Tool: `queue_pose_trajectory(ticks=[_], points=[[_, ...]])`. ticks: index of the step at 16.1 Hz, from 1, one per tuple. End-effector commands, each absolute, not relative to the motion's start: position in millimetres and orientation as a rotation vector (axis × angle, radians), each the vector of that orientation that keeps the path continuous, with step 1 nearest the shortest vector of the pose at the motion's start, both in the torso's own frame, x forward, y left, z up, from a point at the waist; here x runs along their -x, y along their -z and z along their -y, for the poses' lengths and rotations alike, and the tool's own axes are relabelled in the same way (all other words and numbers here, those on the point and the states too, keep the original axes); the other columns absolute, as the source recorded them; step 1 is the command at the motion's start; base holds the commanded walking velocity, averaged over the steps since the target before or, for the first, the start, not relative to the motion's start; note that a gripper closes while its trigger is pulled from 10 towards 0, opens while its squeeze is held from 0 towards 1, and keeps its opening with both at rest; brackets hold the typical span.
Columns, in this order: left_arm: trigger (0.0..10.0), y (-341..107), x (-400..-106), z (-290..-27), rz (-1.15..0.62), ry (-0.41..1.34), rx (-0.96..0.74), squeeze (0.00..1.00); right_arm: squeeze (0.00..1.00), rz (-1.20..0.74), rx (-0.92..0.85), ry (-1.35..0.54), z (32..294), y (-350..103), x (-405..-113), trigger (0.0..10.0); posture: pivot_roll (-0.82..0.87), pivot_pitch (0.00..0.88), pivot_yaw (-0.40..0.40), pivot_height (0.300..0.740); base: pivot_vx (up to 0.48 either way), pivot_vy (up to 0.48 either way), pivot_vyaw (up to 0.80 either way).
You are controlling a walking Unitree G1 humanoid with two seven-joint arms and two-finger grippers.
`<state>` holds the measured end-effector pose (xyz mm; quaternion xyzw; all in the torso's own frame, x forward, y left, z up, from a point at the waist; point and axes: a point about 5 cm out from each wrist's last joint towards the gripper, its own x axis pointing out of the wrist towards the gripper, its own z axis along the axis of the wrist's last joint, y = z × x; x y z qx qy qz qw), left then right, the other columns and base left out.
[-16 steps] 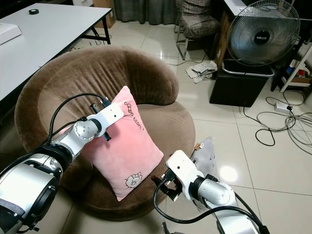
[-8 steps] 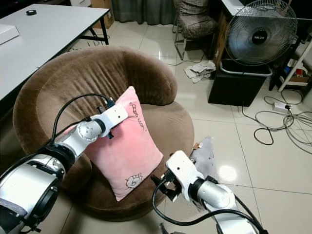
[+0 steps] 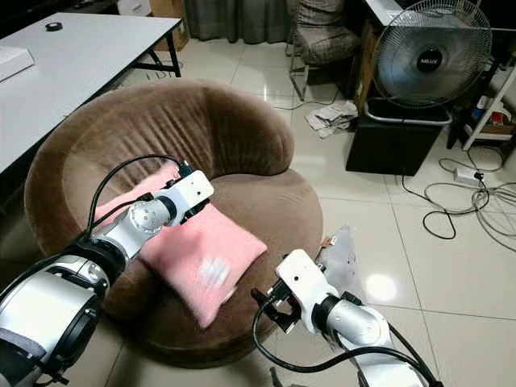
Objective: Move the pillow to the sofa from floor
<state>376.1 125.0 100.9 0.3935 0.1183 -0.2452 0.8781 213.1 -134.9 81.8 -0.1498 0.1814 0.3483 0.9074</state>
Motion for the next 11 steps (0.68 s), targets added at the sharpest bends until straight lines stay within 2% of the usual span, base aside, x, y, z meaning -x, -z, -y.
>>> queue_pose_trajectory(ticks=[1,2,3,4,6,7,8,9,10,11], points=[[10.0,-96,-374,-129,-0.269,0.495,-0.757,1.0,0.0,-0.354,0.304,-0.681,138,-86,-217,10.0,-0.25,0.0,0.083,0.74,0.0,0.0,0.0],[10.0,-91,-370,-126,-0.292,0.514,-0.607,1.0,0.0,-0.358,0.283,-0.627,143,-84,-221,10.0,-0.22,0.0,0.079,0.74,0.0,0.0,0.0],[10.0,-90,-367,-121,-0.283,0.533,-0.429,0.43,0.0,-0.366,0.262,-0.554,149,-81,-226,10.0,-0.19,0.0,0.076,0.74,0.0,0.0,0.0],[10.0,-89,-365,-118,-0.266,0.535,-0.315,0.0,0.0,-0.374,0.272,-0.495,154,-77,-231,10.0,-0.17,0.0,0.074,0.74,0.0,0.0,0.0],[10.0,-88,-361,-119,-0.197,0.506,-0.188,0.0,0.0,-0.407,0.25,-0.385,163,-68,-239,10.0,-0.11,0.0,0.052,0.74,0.0,0.0,0.0],[10.0,-86,-359,-122,-0.183,0.484,-0.191,0.0,0.0,-0.401,0.242,-0.376,164,-66,-241,10.0,-0.07,0.0,0.043,0.74,0.0,0.0,0.0],[10.0,-78,-339,-130,-0.095,0.444,-0.192,0.0,0.0,-0.402,0.192,-0.336,165,-61,-246,10.0,-0.01,0.0,0.024,0.74,0.0,0.0,0.0],[10.0,-77,-334,-132,-0.081,0.441,-0.191,0.0,0.0,-0.405,0.185,-0.327,165,-59,-247,10.0,-0.01,0.0,0.022,0.74,0.0,0.0,0.0],[10.0,-73,-311,-143,-0.052,0.413,-0.172,0.0,0.0,-0.417,0.185,-0.301,166,-53,-250,10.0,0.03,0.0,0.008,0.74,0.0,0.0,-0.8],[10.0,-73,-307,-145,-0.045,0.403,-0.164,0.0,0.0,-0.42,0.183,-0.297,166,-52,-250,10.0,0.03,0.0,0.008,0.74,0.0,0.0,-0.8]])
